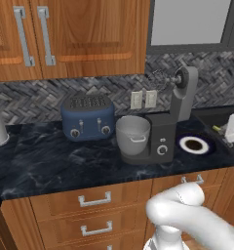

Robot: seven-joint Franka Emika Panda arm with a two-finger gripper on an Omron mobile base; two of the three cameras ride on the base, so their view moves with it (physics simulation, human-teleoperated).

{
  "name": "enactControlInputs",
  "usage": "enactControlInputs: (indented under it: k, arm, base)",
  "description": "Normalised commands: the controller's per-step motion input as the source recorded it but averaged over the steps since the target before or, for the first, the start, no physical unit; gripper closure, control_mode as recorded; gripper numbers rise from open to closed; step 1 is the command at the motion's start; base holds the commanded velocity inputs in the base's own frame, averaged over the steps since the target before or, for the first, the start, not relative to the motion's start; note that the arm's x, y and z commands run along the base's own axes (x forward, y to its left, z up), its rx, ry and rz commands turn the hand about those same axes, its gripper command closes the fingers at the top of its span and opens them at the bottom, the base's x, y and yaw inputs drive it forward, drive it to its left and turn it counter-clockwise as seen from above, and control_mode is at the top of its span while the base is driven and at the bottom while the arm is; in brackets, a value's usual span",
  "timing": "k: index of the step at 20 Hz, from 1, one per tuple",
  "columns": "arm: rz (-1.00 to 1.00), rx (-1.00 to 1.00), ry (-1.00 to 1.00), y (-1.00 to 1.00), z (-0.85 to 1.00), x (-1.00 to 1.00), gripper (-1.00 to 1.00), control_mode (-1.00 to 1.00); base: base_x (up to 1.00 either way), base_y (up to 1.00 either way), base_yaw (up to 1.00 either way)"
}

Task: Add butter and sugar cubes to the stand mixer bowl and then turn on the stand mixer to begin making frosting.

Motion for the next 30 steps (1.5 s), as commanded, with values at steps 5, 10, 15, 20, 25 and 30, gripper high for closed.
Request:
enactControlInputs:
  k: [5,10,15,20,25,30]
  arm:
    - [0.00,-0.04,0.00,0.99,0.56,-0.95,1.00,-1.00]
    - [0.00,-0.07,0.00,1.00,0.54,-0.49,1.00,-1.00]
    - [0.00,-0.09,0.01,1.00,0.43,-0.06,1.00,-1.00]
    - [0.00,-0.09,0.03,1.00,0.33,0.02,1.00,-1.00]
    - [0.00,-0.12,0.10,0.91,0.10,0.23,1.00,-1.00]
    - [-0.02,-0.12,0.14,0.62,0.00,0.68,1.00,-1.00]
  base:
    - [0.00,0.00,0.00]
    - [0.00,0.00,0.00]
    - [0.00,0.00,0.00]
    - [0.00,0.00,0.00]
    - [0.00,0.00,0.00]
    - [0.00,0.00,0.00]
